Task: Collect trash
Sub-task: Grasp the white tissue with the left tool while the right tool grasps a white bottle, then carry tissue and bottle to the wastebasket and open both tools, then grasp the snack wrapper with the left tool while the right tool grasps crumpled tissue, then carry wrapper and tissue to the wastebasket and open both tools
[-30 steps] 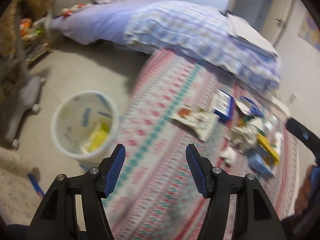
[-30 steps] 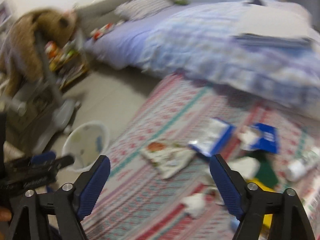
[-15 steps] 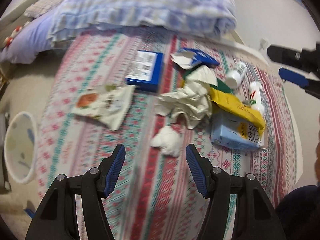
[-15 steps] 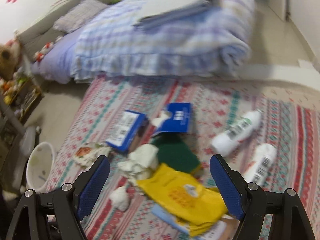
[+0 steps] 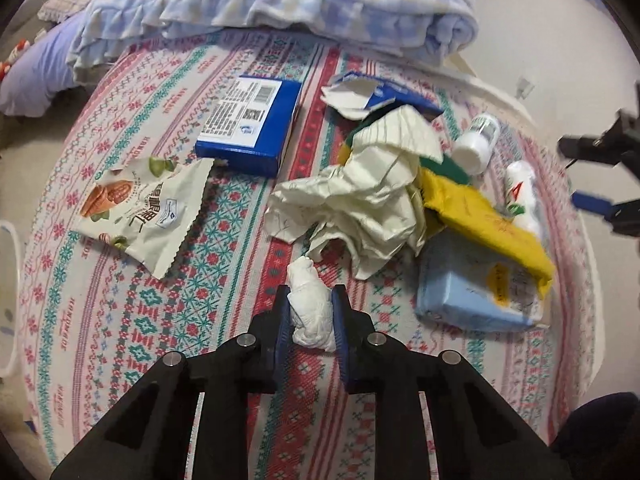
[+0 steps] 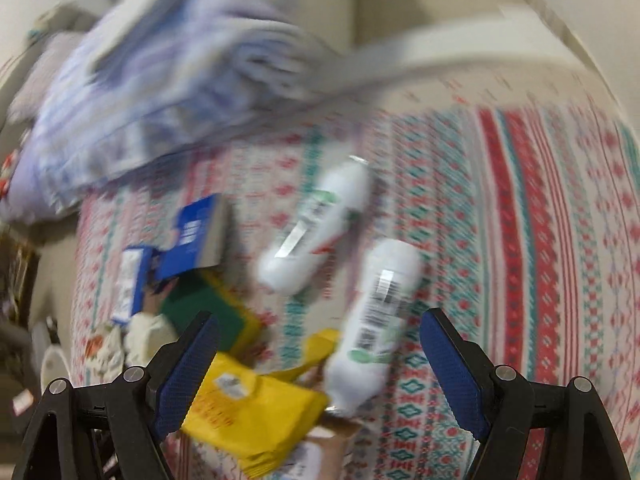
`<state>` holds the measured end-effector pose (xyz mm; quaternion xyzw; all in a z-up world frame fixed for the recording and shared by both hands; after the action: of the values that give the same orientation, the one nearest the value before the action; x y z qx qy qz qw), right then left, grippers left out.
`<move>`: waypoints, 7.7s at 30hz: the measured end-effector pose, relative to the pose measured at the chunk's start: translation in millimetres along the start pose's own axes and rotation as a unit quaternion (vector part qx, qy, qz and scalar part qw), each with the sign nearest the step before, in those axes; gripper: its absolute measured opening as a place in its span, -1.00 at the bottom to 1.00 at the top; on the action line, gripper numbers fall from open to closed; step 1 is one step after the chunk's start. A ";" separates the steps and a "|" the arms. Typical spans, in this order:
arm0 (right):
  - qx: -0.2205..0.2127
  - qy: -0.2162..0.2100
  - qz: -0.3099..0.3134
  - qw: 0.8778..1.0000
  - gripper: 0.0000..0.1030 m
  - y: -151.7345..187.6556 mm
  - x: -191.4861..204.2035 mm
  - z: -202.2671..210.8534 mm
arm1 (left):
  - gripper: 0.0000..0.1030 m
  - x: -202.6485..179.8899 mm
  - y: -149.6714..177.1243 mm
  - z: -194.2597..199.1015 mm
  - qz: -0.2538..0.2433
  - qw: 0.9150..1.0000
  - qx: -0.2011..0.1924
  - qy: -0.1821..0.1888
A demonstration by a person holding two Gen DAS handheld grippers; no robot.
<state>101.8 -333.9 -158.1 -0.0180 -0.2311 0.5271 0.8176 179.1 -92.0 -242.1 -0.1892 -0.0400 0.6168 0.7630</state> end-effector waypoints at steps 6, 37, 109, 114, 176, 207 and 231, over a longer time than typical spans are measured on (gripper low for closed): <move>0.015 0.005 -0.050 0.999 0.67 -4.8 -23.3 -11.9 | -0.61 0.1 -4.7 21.9 0.019 0.999 -0.019 0.030; -0.080 -0.008 -0.001 0.997 -0.25 -1.6 39.2 9.2 | -0.61 42.2 1.3 87.8 0.076 0.992 -0.054 0.091; 0.087 -0.193 0.333 0.919 -0.02 236.5 504.1 -179.1 | -0.07 408.8 66.8 152.3 0.432 0.898 -0.079 0.034; 0.089 -0.186 0.335 0.919 -0.02 236.5 490.5 -173.4 | -0.07 398.4 62.3 152.5 0.415 0.905 -0.081 0.033; -0.007 -0.043 0.091 0.995 0.11 -1.8 88.9 -23.1 | -0.92 101.9 -38.8 0.6 0.202 0.978 -0.017 0.045; -0.040 -0.041 0.306 0.950 -0.66 59.8 199.2 -46.7 | -0.92 124.8 -19.7 74.8 0.189 0.978 -0.054 0.069; -0.093 -0.080 0.262 0.957 -0.66 50.0 204.3 -15.5 | -0.92 266.6 11.8 138.8 0.314 0.940 -0.094 0.097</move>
<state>134.2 -130.7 -112.3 -0.1121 -0.3309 0.6987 0.6243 190.1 198.1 -163.7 -0.3218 0.0384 0.7972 0.5094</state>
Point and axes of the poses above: each gripper's, at about its wrist camera, not at the fingertips, and z roughly against the way its jaws point, x to its left, y to its underside, the point moved 10 cm from there along -z, roughly the way its jaws point, and after that the axes turned 4 degrees about x, right-handed, at the moved point
